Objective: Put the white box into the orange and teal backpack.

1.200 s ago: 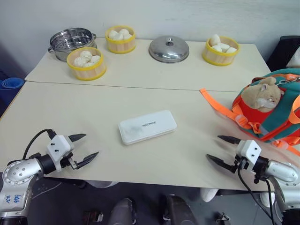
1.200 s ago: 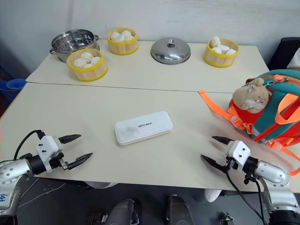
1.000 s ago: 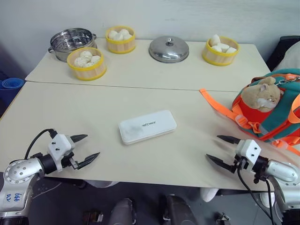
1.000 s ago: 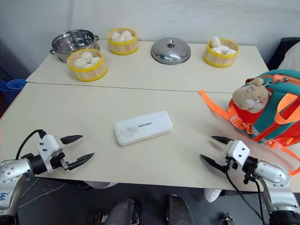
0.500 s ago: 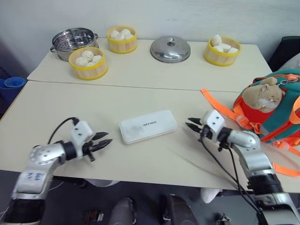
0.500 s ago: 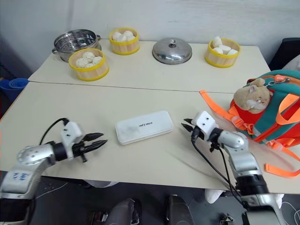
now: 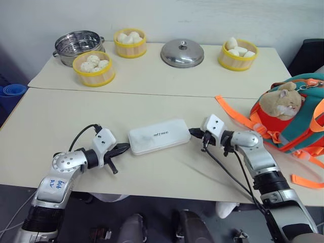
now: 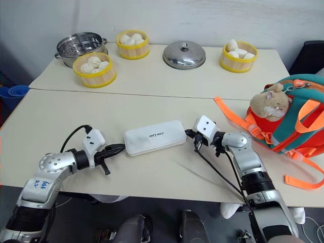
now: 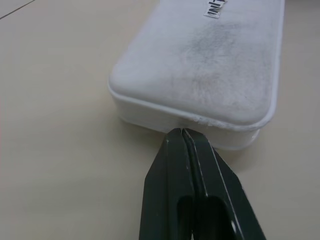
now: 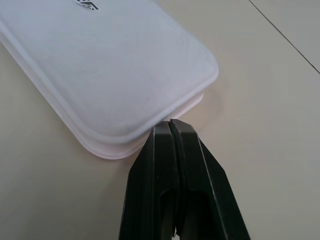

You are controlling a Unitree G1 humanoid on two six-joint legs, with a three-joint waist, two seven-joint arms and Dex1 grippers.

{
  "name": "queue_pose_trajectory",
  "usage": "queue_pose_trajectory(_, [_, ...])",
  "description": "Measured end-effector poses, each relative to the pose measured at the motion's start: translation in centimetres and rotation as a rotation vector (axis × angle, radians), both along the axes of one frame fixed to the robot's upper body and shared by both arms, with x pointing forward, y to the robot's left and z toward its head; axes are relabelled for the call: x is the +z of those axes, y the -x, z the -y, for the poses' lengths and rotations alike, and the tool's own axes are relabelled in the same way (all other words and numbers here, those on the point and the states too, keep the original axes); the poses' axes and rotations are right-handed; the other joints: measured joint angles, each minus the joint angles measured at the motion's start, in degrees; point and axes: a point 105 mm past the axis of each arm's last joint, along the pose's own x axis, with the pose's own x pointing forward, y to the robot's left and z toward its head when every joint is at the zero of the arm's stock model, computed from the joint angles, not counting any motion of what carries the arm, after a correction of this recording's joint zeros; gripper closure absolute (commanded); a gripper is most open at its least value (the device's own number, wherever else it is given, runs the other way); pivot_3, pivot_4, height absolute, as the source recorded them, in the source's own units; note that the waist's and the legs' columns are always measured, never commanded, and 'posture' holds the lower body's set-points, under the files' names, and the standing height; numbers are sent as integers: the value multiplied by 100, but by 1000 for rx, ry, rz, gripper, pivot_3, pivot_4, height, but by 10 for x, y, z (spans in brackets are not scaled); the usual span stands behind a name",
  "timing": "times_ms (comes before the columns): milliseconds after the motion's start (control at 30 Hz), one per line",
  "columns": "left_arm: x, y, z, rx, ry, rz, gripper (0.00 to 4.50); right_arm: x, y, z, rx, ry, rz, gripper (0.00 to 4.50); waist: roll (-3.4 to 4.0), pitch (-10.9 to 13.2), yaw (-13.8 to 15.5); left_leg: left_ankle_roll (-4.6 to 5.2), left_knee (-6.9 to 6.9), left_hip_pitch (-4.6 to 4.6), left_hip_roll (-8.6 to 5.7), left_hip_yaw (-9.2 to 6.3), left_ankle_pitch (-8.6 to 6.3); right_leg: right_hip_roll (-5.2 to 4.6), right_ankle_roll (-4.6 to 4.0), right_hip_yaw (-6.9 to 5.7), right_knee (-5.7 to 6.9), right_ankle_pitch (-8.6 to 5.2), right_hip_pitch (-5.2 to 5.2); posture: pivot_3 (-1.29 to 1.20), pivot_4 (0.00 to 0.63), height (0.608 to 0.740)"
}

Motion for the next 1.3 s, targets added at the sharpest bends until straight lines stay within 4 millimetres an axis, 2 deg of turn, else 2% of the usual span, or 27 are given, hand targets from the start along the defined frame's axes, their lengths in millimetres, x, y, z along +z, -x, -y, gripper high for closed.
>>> queue_pose_trajectory(233, [-2, 1, 1, -25, 7, -9, 4474, -8, 47, 12, 86, 4, -100, 4500, 0, 0, 14, 4, -3, -3, -1, -1, -6, -2, 0, -2, -8, 0, 2, 0, 150, 740])
queue_pose_trajectory(300, [-5, 7, 7, -73, 1, -25, 4474, -12, 73, 19, 134, -5, -186, 4500, 0, 0, 22, 3, -5, 0, -1, -3, -8, -1, 0, -3, -11, 0, 6, 0, 150, 740])
queue_pose_trajectory(367, [-8, 13, 14, -113, 2, -40, 4474, -16, 89, 27, 139, -5, -241, 4500, 0, 0, 23, 5, -3, -1, -1, -3, -9, -1, 0, -3, -12, 0, 7, 0, 150, 740])
queue_pose_trajectory(500, [-13, 21, 29, -171, 25, -66, 4474, -20, 102, 45, 82, 6, -262, 4500, -1, 0, 10, 9, 2, 11, -1, -2, -6, -1, 1, 1, -9, 0, 16, 0, 150, 740])
queue_pose_trajectory(633, [-20, 29, 35, -162, 60, -113, 4474, -22, 103, 66, -31, -5, -248, 4500, -1, 0, 4, 4, -5, 11, 0, -2, -2, 2, 0, 3, -8, 0, 12, 0, 150, 740])
queue_pose_trajectory(700, [-21, 32, 31, -118, 115, -181, 4101, -23, 106, 78, -74, 11, -250, 4500, -2, 1, 17, 1, -7, 10, 1, -4, -1, 3, 1, 1, -9, 0, 12, 0, 150, 740])
queue_pose_trajectory(733, [-21, 29, 24, -40, 168, -267, 3954, -22, 107, 82, -86, 8, -249, 4500, -2, 1, 20, 1, -6, 9, 1, -5, 0, 3, 1, 1, -8, 0, 12, 0, 150, 740])
queue_pose_trajectory(833, [-12, 27, 5, 78, 263, -485, 3096, -19, 108, 88, -106, -10, -240, 4500, -8, 5, 13, -2, -1, 11, -1, -13, 11, 4, 1, -1, -2, 0, 15, 0, 150, 740])
queue_pose_trajectory(933, [-2, 35, -11, 95, 358, -800, 2259, -16, 109, 95, -123, 4, -237, 4500, -8, 5, 4, -28, -4, 17, -4, -11, 25, 7, 2, 1, 4, -1, 15, 0, 150, 740])
queue_pose_trajectory(1000, [5, 29, -16, 123, 447, -923, 1648, -13, 110, 94, -101, -3, -236, 4500, -11, 6, 19, -37, -3, 14, -4, -13, 30, 9, 2, -1, 4, -1, 12, 0, 150, 740])
queue_pose_trajectory(1100, [12, 21, -13, 107, 516, -1028, 802, -11, 111, 85, -47, -34, -263, 4500, -22, 12, 25, -46, -3, 11, -4, -13, 30, 8, 3, -1, -1, -1, 12, 0, 150, 740])
queue_pose_trajectory(1200, [16, 10, -4, 78, 561, -1103, 48, -20, 115, 74, -4, -25, -307, 4500, -24, 13, 29, -50, -2, 8, -4, -12, 28, 7, 3, 0, -4, -1, 11, 0, 150, 740])
queue_pose_trajectory(1300, [17, 0, 12, 42, 592, -1158, 48, -26, 115, 66, 29, 3, -322, 4500, -24, 13, 38, -50, 8, 8, -6, -10, 28, 6, 3, 0, 0, -1, 12, 0, 150, 740])
